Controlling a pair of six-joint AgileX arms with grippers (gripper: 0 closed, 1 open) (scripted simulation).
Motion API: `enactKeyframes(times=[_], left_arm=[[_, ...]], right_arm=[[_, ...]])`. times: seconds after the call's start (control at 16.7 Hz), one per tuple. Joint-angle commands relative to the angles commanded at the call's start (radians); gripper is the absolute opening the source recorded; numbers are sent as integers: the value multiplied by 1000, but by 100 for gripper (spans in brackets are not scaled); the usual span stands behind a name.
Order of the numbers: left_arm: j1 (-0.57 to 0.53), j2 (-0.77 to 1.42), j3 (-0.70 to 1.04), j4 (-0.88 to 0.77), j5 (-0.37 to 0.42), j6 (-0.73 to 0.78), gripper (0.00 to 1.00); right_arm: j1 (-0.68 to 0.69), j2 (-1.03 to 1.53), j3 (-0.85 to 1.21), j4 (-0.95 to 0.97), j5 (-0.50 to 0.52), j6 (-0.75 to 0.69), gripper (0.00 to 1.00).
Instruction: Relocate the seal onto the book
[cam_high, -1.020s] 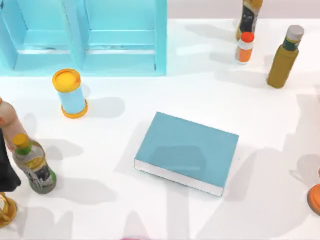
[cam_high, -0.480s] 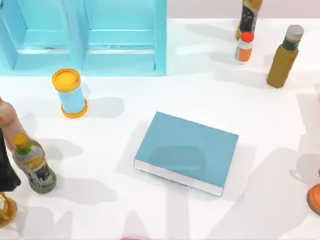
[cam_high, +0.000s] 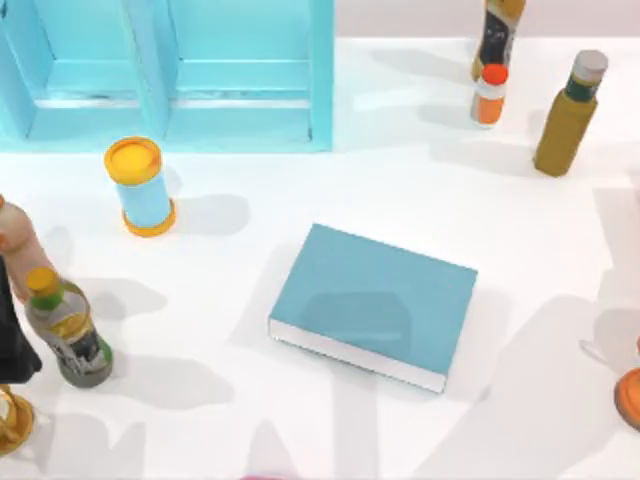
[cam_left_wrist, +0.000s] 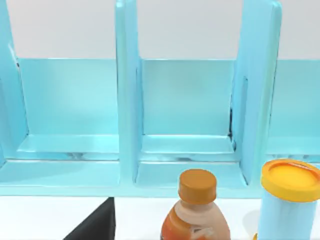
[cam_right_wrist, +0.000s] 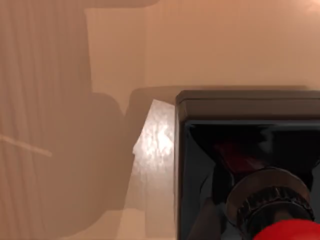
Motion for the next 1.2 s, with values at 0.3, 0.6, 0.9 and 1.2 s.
enactKeyframes(times=[0.3, 0.6, 0.9, 1.2], left_arm=[[0, 0, 0, 0, 0, 0, 100], [0, 0, 0, 0, 0, 0, 100], [0, 0, 0, 0, 0, 0, 100], [0, 0, 0, 0, 0, 0, 100]], right_arm=[[0, 0, 0, 0, 0, 0, 0], [0, 0, 0, 0, 0, 0, 0], [33, -9, 39, -40, 0, 33, 0], [214, -66, 221, -300, -3, 212, 0]])
